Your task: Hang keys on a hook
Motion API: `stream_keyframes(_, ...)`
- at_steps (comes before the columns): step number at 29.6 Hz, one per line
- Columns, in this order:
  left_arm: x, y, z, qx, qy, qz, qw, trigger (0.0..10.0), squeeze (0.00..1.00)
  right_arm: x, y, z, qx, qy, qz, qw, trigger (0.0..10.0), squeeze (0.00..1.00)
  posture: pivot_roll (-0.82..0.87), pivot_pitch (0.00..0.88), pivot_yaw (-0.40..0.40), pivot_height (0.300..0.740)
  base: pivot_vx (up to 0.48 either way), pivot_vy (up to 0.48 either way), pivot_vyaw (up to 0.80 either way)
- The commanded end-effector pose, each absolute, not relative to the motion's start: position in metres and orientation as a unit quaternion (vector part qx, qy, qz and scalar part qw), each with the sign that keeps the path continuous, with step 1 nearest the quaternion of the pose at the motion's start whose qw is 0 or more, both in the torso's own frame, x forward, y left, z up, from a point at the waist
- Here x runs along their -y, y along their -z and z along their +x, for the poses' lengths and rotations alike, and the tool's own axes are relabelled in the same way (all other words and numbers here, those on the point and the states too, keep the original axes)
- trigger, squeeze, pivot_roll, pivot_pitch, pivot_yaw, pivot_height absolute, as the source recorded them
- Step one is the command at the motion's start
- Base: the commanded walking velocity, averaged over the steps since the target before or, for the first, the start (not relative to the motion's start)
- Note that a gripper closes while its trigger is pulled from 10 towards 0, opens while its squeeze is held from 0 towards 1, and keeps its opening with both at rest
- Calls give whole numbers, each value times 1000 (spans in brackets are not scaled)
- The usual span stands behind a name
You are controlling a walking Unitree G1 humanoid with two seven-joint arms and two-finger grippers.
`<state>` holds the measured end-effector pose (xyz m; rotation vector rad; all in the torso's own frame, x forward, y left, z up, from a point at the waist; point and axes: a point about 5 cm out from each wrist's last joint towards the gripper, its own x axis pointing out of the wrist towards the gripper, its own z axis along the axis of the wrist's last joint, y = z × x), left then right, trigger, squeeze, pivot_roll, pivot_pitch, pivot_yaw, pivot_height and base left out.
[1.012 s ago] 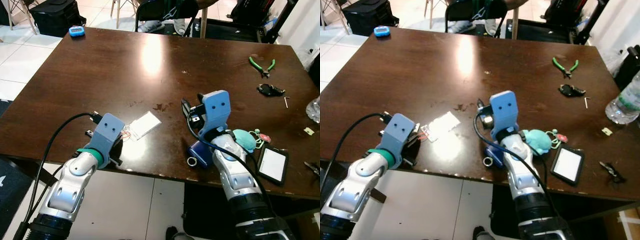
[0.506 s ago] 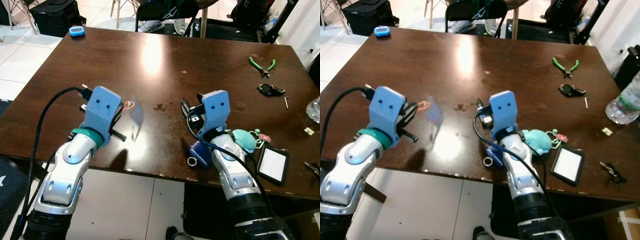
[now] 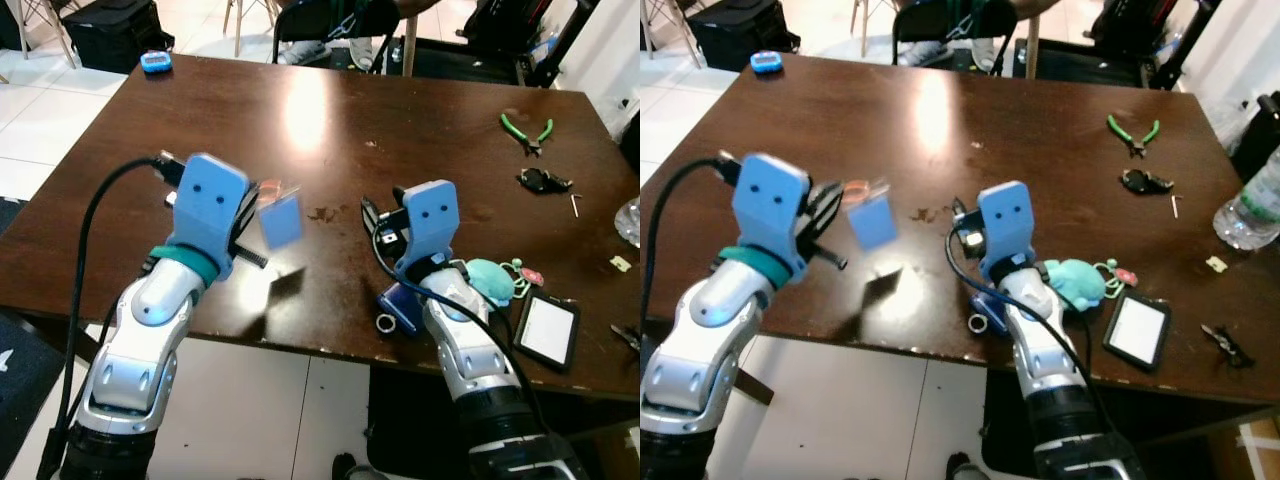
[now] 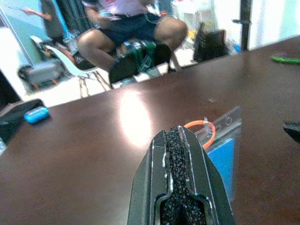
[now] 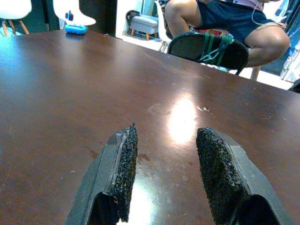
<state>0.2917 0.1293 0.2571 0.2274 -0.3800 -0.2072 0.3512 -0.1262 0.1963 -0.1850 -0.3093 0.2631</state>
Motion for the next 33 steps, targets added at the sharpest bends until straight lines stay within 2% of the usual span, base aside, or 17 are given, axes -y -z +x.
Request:
stream_keyframes(1, -132, -252, 288, 180, 89, 122, 972, 10000, 0, 124, -194, 351, 150, -133, -88, 976, 10000, 0, -38, 132, 67, 740, 0, 0, 0)
stream_keyframes(9, -137, -248, 276, 182, 88, 140, 969, 10000, 0, 122, -197, 350, 160, -133, -80, 975, 10000, 0, -30, 109, 64, 740, 0, 0, 0)
stream_keyframes(10, -138, -241, 269, 183, 80, 152, 968, 10000, 0, 120, -208, 347, 196, -123, -60, 971, 10000, 0, -33, 69, 66, 740, 0, 0, 0)
stream_keyframes(13, -140, -235, 266, 174, 70, 150, 971, 10000, 0, 118, -215, 344, 219, -114, -52, 968, 10000, 0, -33, 69, 66, 740, 0, 0, 0)
stream_keyframes(22, -144, -235, 285, 173, 50, 138, 974, 10000, 0, 111, -206, 346, 208, -122, -58, 969, 10000, 0, -48, 26, 53, 740, 0, 0, 0)
stream_keyframes(33, -143, -235, 288, 173, 47, 125, 976, 10000, 0, 115, -208, 348, 210, -119, -61, 969, 10000, 0, -54, 24, 52, 740, 0, 0, 0)
